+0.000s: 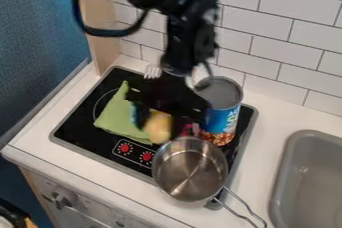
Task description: Move the yellow object from the pot to the left of the left side burner
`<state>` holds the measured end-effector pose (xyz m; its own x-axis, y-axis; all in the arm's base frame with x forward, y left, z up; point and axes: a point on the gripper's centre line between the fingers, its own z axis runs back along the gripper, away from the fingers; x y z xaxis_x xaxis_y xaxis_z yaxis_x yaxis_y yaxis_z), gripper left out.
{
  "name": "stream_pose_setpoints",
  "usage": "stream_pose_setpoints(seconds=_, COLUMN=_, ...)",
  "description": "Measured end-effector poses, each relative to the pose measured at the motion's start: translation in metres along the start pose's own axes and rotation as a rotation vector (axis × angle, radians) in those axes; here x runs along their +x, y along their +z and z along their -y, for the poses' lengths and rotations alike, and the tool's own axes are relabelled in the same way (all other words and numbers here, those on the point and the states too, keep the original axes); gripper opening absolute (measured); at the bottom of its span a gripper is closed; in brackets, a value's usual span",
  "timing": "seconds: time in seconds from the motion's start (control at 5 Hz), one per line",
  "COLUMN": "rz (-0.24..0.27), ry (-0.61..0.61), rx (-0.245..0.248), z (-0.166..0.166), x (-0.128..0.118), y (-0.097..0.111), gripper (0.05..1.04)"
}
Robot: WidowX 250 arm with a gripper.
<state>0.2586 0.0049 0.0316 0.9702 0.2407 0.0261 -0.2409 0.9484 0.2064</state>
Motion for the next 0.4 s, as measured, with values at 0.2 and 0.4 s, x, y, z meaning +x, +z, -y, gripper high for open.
stream_pose_setpoints(seconds=0.2, rz=0.014, ry=0.092, rx=-0.005, z=-0.033, x=0.009, y=-0.011, gripper=0.673)
stream_pose_setpoints(seconds=0.4, rz=0.033, ry=0.152, rx=-0.002, z=-0.061, x=0.018, y=-0.020, gripper=0.673)
